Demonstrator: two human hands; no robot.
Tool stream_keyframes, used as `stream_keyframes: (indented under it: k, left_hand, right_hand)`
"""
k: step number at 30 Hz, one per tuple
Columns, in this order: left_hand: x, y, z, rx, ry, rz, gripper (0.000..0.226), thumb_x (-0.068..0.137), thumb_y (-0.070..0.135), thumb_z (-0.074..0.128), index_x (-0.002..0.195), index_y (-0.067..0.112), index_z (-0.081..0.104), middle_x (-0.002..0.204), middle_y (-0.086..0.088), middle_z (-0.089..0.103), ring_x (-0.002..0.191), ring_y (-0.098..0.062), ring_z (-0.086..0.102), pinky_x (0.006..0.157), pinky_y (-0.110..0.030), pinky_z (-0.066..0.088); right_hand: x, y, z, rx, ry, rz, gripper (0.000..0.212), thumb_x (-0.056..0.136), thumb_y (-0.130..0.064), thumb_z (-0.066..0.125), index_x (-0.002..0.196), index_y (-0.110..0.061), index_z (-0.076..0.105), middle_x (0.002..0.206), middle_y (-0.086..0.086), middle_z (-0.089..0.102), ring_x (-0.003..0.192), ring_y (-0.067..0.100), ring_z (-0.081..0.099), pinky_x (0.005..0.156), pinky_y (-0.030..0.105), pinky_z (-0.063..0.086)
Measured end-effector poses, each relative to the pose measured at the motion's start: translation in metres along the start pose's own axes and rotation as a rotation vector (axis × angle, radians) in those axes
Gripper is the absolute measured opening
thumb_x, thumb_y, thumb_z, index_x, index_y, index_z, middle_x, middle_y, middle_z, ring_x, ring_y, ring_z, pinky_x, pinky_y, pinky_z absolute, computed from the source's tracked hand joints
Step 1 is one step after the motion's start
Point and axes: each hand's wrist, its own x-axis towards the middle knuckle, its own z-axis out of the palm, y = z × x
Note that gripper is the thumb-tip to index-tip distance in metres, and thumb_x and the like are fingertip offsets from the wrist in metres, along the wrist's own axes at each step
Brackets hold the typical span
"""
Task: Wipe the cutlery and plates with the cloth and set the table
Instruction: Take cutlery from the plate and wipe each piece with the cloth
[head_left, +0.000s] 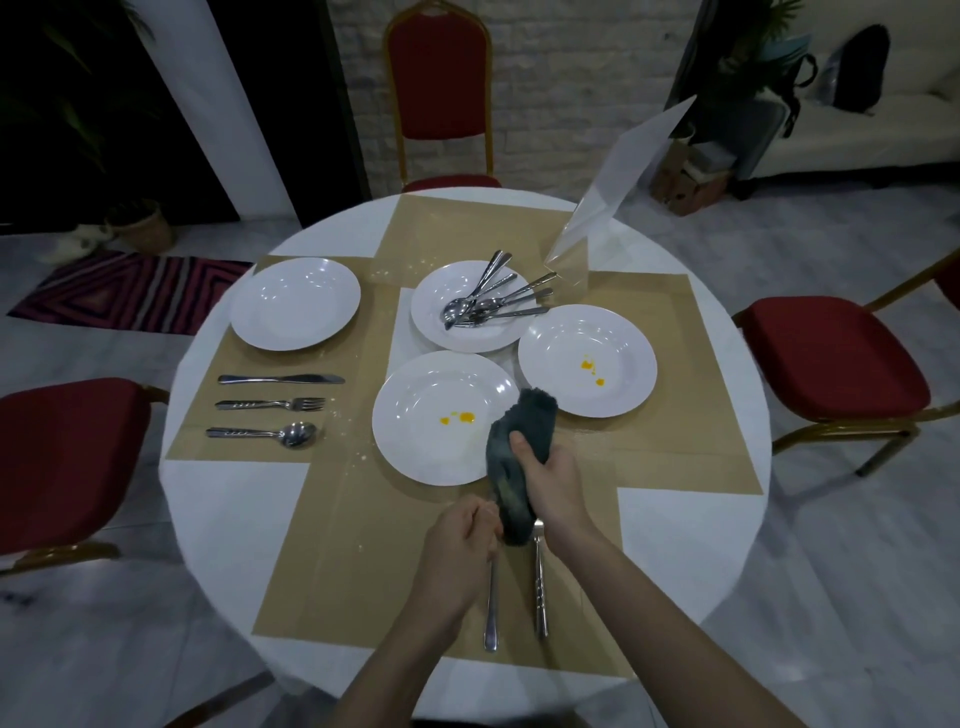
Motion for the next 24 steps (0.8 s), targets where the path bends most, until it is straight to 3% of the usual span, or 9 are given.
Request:
stream_keyframes:
  k: [3,7,10,13,19,22,24]
  left_hand:
    - [0.002,-0.002,0.002,-0.006,0.009,0.010,0.030,0.100,0.017,0.039,0.070,0.015,0.042,0.057,0.005,0.039,0.052,-0.008,0.031,0.052,-0.023,0.027]
    - [-0.011,-0.016,0.003,0.027,-0.048,-0.002,0.031,0.100,0.022,0.042,0.071,0.014,0.049,0.051,0.012,0.041,0.046,-0.002,0.033,0.047,-0.017,0.028]
    - [-0.009,-0.017,0.007,0.045,-0.056,-0.018,0.031,0.099,0.020,0.042,0.069,0.016,0.048,0.050,0.013,0.040,0.046,-0.001,0.034,0.048,-0.016,0.028]
    - [0.001,-0.013,0.011,0.078,-0.027,-0.006,0.030,0.100,0.019,0.039,0.074,0.010,0.049,0.063,0.001,0.048,0.057,-0.010,0.043,0.058,-0.026,0.037]
    - [-0.002,-0.021,0.012,0.094,-0.002,0.005,0.032,0.101,0.021,0.039,0.078,0.003,0.051,0.068,-0.010,0.052,0.063,-0.022,0.048,0.066,-0.039,0.043]
    - [-0.003,-0.017,0.016,0.141,0.056,0.041,0.029,0.101,0.023,0.041,0.077,0.009,0.053,0.067,-0.003,0.055,0.063,-0.019,0.052,0.065,-0.036,0.045]
    - [0.001,-0.013,0.013,0.177,0.142,0.071,0.027,0.100,0.019,0.041,0.078,0.014,0.054,0.068,0.000,0.060,0.064,-0.015,0.058,0.061,-0.027,0.046]
  right_hand:
    - [-0.010,0.009,0.004,-0.003,-0.096,0.047,0.028,0.094,-0.034,0.059,0.083,-0.010,0.068,0.067,-0.004,0.069,0.065,0.010,0.066,0.053,0.016,0.047]
    - [0.004,0.003,-0.020,0.083,-0.040,0.213,0.024,0.092,-0.022,0.064,0.102,0.000,0.066,0.094,0.016,0.071,0.086,0.030,0.068,0.076,0.038,0.057]
    - [-0.002,-0.001,-0.021,0.277,-0.064,0.378,0.029,0.091,-0.021,0.067,0.109,0.001,0.063,0.102,0.020,0.069,0.090,0.033,0.067,0.079,0.039,0.056]
    - [-0.018,0.004,-0.006,0.339,-0.148,0.449,0.034,0.089,-0.023,0.069,0.111,0.002,0.065,0.093,0.017,0.071,0.084,0.029,0.068,0.078,0.036,0.056]
    - [-0.018,-0.005,-0.006,0.416,-0.094,0.448,0.030,0.089,-0.022,0.069,0.108,0.001,0.066,0.093,0.013,0.072,0.081,0.025,0.069,0.071,0.032,0.056]
    - [-0.020,-0.013,-0.008,0.432,-0.087,0.394,0.027,0.091,-0.028,0.066,0.106,-0.005,0.066,0.094,0.011,0.073,0.082,0.023,0.069,0.070,0.031,0.056]
    - [-0.030,-0.015,-0.005,0.373,-0.184,0.319,0.026,0.091,-0.029,0.066,0.106,-0.008,0.068,0.094,0.008,0.075,0.082,0.020,0.072,0.067,0.027,0.057]
